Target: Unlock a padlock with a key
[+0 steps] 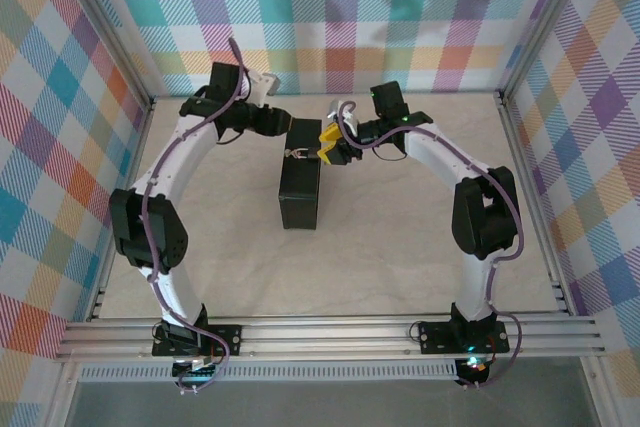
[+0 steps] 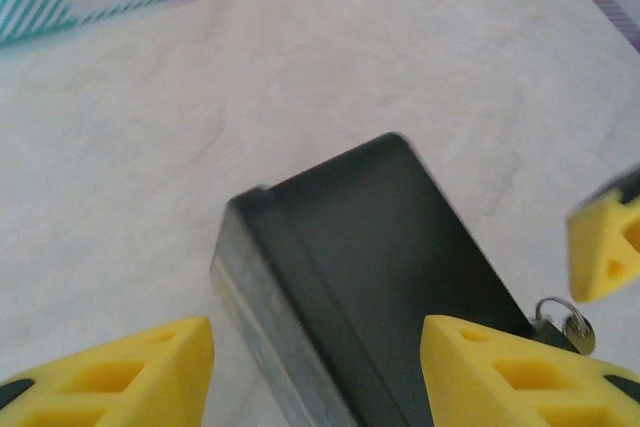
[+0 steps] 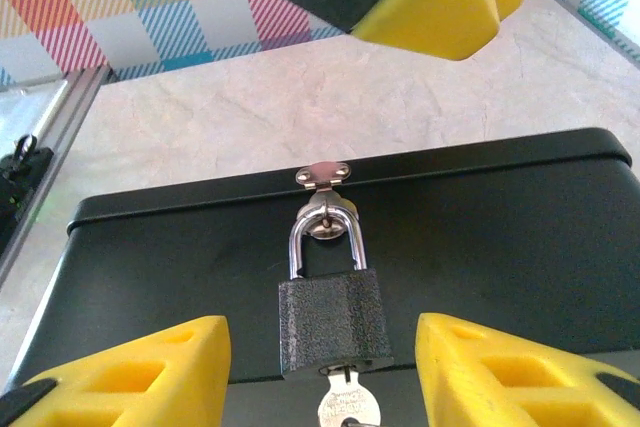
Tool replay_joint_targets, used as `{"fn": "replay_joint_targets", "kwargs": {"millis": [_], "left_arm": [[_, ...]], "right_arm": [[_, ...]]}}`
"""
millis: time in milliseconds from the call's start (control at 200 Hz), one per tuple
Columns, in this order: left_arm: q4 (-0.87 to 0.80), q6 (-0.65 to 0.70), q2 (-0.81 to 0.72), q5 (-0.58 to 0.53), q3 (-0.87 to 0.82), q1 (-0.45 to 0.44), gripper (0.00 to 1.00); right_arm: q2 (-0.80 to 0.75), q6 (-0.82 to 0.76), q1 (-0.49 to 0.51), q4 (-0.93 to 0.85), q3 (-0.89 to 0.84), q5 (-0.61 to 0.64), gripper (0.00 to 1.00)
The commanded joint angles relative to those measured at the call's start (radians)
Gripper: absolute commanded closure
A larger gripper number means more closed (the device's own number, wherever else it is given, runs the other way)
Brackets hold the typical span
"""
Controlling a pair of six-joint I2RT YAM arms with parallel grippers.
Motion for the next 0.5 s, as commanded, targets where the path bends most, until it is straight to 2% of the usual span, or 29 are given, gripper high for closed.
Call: {"fn": "replay_joint_targets", "kwargs": {"millis": [0, 145, 495], "left_arm": [[-0.025, -0.221, -0.101, -0.137, -0.074, -0.006, 0.44], [-0.068, -0.253, -0.172, -0.185, -0.160, -0.026, 0.43], [-0.058, -0.315, -0.257, -0.200, -0.280, -0.052, 0.43]], "right_arm": [[0.000, -0.139, 0.008, -0.047, 0.042, -0.013, 0.46], [0.033, -0.201, 0.018, -0.106, 0.094, -0.010, 0.45], [0.094, -0.276, 0.046, -0.167, 0.135, 0.060, 0.44]]}}
